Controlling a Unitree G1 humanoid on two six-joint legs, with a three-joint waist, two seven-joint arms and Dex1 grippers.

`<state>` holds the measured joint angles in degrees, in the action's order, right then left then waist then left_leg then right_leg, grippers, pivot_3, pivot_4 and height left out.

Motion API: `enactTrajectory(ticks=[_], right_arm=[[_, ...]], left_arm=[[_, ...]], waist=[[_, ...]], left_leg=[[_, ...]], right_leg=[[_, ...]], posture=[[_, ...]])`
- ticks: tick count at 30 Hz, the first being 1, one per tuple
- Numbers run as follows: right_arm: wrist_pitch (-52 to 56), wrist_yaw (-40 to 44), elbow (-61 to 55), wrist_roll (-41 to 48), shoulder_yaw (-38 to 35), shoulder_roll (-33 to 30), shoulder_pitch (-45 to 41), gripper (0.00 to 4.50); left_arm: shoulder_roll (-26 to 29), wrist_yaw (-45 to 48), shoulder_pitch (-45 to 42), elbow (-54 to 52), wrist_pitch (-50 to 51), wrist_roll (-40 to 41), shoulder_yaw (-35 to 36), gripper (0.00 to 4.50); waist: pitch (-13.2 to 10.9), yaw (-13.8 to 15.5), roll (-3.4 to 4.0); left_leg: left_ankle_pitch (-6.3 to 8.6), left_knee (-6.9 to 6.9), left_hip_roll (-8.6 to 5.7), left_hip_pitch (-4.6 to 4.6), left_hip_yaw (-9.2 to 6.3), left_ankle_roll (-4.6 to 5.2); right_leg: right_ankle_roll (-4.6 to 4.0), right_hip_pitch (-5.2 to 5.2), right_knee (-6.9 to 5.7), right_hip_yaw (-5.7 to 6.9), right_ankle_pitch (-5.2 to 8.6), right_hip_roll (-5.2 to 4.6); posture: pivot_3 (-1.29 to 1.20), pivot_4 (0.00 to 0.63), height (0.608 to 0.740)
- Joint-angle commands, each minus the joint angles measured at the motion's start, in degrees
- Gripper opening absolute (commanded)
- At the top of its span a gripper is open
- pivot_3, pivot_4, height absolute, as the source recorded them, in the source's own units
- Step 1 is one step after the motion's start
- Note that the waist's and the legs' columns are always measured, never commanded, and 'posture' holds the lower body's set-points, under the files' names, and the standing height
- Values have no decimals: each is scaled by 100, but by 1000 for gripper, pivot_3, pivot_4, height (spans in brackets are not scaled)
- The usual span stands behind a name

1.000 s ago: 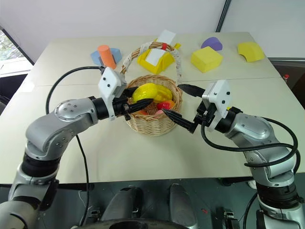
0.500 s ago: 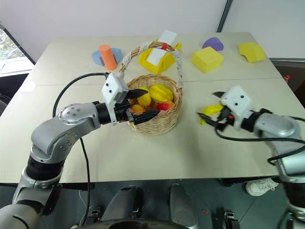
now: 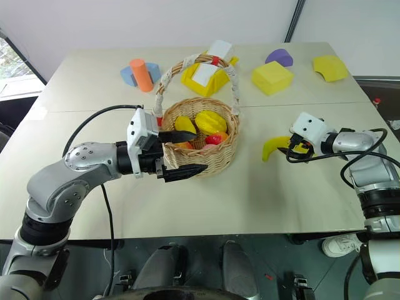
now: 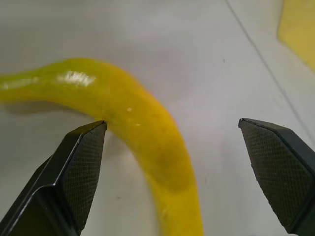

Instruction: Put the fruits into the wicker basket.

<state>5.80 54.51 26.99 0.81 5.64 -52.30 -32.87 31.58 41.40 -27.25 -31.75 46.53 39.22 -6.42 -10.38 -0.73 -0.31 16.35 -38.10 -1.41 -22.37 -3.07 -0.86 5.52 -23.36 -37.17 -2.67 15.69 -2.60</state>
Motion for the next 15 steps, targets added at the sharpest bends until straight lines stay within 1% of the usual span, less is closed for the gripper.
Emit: enactTrajectory(ticks=[1, 3, 8, 9, 10, 13, 15], right_arm=[[-32, 400, 593, 63, -71, 44, -397, 4250], [-17, 595, 840, 47, -56, 52, -506, 3659], [-210, 711, 1094, -53, -87, 42, -592, 1044], [-219, 711, 1103, -55, -107, 47, -598, 659], [-248, 656, 1072, -37, -161, 56, -593, 487], [-465, 408, 670, -31, -332, -32, -394, 484], [-468, 363, 141, 78, -535, -141, -130, 484]], left_arm=[[-5, -51, 25, -249, -133, -24, 26, 4479], [-7, -64, 26, -255, -136, -27, 18, 4500], [7, -79, 28, -235, -176, -48, 23, 4500], [10, -82, 29, -229, -184, -57, 24, 4500], [15, -69, 34, -208, -203, -59, 39, 4500], [4, -51, 123, -159, -329, -19, 236, 4500], [56, -32, 244, -107, -375, 83, 508, 4500]], waist=[[0, -2, 0], [0, -4, 0], [0, -19, 1], [0, -24, 0], [0, -23, 1], [0, -19, 2], [0, -9, 2]], left_leg=[[0, 0, 0, 0, 0, 0], [0, 0, 0, 0, -1, 0], [0, 0, 0, 1, -1, 0], [0, 0, 2, 2, -1, 0], [0, 0, 3, 2, -2, 0], [0, 0, 2, 2, -1, -1], [0, 0, 2, 1, -1, -1]], right_leg=[[0, 0, -1, 0, 0, -1], [0, 0, -1, 0, 0, -1], [0, 0, -2, 0, 0, -1], [0, 0, -2, 0, 0, 1], [0, 0, -2, 0, 0, 2], [0, 0, -3, 0, 0, 1], [0, -2, -4, -1, 0, 0]], posture=[[0, 150, 740], [0, 150, 740], [0, 150, 740], [0, 150, 740], [0, 150, 740], [0, 150, 740], [0, 150, 740]])
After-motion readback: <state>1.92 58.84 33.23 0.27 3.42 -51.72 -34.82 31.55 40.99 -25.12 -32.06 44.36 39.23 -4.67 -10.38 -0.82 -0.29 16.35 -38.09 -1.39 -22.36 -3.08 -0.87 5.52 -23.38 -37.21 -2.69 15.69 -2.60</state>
